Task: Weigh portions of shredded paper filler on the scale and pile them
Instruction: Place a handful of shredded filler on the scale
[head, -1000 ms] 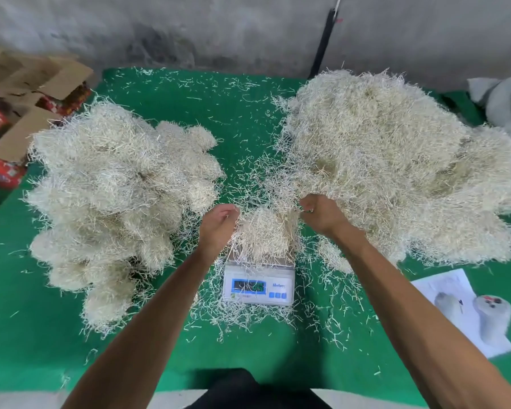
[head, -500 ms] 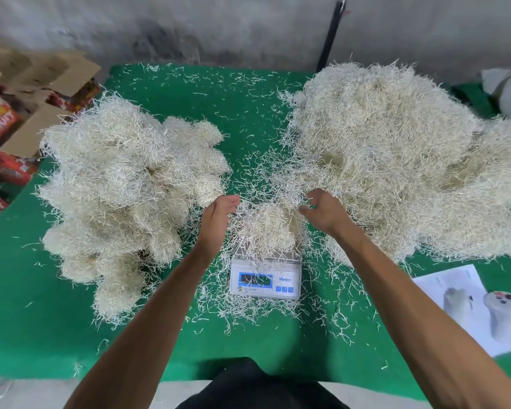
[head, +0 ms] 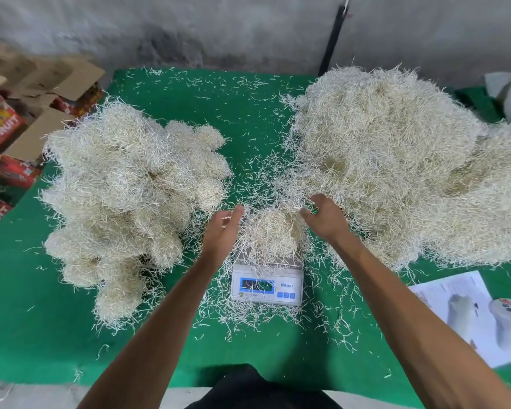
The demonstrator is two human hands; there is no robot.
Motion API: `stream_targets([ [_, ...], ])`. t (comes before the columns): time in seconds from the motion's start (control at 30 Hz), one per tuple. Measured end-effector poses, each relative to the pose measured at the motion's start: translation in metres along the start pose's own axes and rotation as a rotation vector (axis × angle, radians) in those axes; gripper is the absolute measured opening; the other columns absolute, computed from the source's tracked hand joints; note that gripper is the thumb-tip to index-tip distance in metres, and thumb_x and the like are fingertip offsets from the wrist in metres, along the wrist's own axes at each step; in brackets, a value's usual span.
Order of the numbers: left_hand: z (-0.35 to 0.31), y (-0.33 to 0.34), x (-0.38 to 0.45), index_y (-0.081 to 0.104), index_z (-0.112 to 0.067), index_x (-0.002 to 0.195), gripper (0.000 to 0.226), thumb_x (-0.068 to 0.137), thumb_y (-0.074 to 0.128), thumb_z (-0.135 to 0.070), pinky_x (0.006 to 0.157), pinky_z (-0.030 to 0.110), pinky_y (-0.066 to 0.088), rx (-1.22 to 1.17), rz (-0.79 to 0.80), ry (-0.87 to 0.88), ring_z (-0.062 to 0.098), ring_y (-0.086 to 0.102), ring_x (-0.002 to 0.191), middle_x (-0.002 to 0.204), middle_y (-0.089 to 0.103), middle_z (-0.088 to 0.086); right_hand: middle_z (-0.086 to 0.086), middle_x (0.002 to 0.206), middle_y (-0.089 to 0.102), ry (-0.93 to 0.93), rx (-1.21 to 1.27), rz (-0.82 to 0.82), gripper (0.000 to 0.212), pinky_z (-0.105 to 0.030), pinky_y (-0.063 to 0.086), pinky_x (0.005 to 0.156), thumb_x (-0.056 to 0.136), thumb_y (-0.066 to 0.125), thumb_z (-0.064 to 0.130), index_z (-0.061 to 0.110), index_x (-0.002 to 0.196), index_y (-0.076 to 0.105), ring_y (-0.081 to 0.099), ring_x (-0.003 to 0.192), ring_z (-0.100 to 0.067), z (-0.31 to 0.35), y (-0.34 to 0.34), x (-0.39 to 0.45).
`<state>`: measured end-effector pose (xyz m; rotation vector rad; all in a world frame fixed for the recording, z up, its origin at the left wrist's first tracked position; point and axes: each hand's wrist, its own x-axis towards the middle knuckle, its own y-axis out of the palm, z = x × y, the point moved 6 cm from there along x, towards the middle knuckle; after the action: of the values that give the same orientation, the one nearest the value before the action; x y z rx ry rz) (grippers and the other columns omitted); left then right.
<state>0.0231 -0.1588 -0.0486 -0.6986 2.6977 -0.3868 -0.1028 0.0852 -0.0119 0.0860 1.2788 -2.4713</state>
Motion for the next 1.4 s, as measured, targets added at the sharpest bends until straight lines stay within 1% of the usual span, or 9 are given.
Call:
stream_targets([
  [0.13,0.01,0.031,-0.008,0.039,-0.027,0.145,0.092,0.079,0.037,-0.09,0.101,0.059,0.048,-0.008,0.123,-0.258,0.032,0.054,0.125,0.145,0.046,0.009,-0.021,0.149,0.051,0.056,0.226,0.111,0.065,-0.053,0.054,0.102,0.107,0.051,0.044,0.014,0.159,0.027,0.066,0.114,-0.034,0.005,0.029,-0.01],
  [0.23,-0.005,0.065,-0.012,0.027,-0.04,0.153,0.094,0.076,0.033,-0.094,0.117,0.06,0.024,-0.1,0.254,-0.306,0.031,0.026,0.149,0.165,0.018,-0.001,-0.016,0.138,0.059,0.098,0.498,0.258,0.062,-0.018,0.057,0.068,0.11,0.043,0.042,0.011,0.16,0.024,0.067,0.096,-0.017,0.02,0.059,-0.02],
  [0.43,-0.038,0.049,0.015,0.007,-0.035,0.158,0.13,0.058,0.076,-0.08,0.116,0.056,0.023,-0.249,0.103,-0.35,0.036,0.022,0.149,0.166,0.012,0.005,-0.01,0.089,0.065,0.082,0.96,0.208,0.037,-0.05,0.058,0.081,0.106,0.046,0.035,0.002,0.118,0.057,0.069,0.086,-0.032,0.042,0.036,0.0],
  [0.67,-0.104,0.02,0.035,0.009,-0.028,0.159,0.164,0.022,0.078,-0.086,0.114,0.051,0.03,-0.118,0.129,-0.154,0.037,0.027,0.147,0.165,0.018,0.012,0.009,0.076,0.056,-0.245,0.598,0.109,0.058,-0.024,0.055,0.063,0.087,0.065,0.074,0.017,0.09,0.057,0.053,0.063,-0.007,0.08,-0.033,0.026],
  [0.93,-0.124,0.012,0.059,0.012,-0.043,0.154,0.142,0.037,0.082,-0.083,0.116,0.063,0.024,-0.17,0.137,-0.172,0.035,0.025,0.148,0.164,0.019,-0.002,0.008,0.056,0.056,-0.266,0.693,-0.026,0.045,-0.037,0.053,0.063,0.093,0.063,0.061,0.024,0.068,0.058,0.052,0.057,-0.017,0.094,-0.066,0.058],
  [1.07,-0.135,0.003,0.07,0.041,-0.024,0.148,0.113,0.054,0.08,-0.072,0.116,0.06,0.027,-0.392,0.183,-0.128,0.036,0.032,0.143,0.161,0.029,0.007,0.008,0.056,0.055,-0.189,0.699,-0.102,0.043,-0.033,0.054,0.066,0.089,0.068,0.062,0.031,0.061,0.06,0.052,0.056,-0.014,0.075,-0.101,0.083],
  [1.27,-0.16,0.017,0.066,0.074,-0.054,0.091,0.008,0.085,0.069,-0.053,0.086,0.031,0.051,-0.434,0.219,-0.012,0.01,0.056,0.12,0.133,0.051,-0.017,-0.002,0.068,0.064,-0.212,0.672,-0.002,0.037,-0.025,0.049,0.052,0.099,0.062,0.05,0.014,0.094,0.069,0.057,0.054,-0.014,0.079,-0.08,0.094],
  [1.33,-0.163,0.021,0.066,0.068,-0.06,0.102,0.037,0.068,0.075,-0.074,0.106,0.041,0.041,-0.264,0.327,-0.057,0.009,0.049,0.124,0.128,0.052,-0.027,-0.004,0.072,0.064,-0.165,0.686,-0.051,0.032,-0.027,0.05,0.049,0.101,0.062,0.041,0.012,0.092,0.069,0.058,0.055,-0.012,0.068,-0.09,0.1],
  [1.4,-0.149,0.008,0.086,0.058,-0.029,0.136,0.088,0.062,0.084,-0.068,0.114,0.052,0.036,-0.096,0.283,-0.096,0.028,0.045,0.137,0.152,0.043,0.005,-0.006,0.073,0.063,-0.054,0.828,-0.19,0.028,-0.025,0.053,0.052,0.101,0.064,0.033,0.005,0.096,0.069,0.059,0.056,-0.012,0.037,-0.121,0.109],
])
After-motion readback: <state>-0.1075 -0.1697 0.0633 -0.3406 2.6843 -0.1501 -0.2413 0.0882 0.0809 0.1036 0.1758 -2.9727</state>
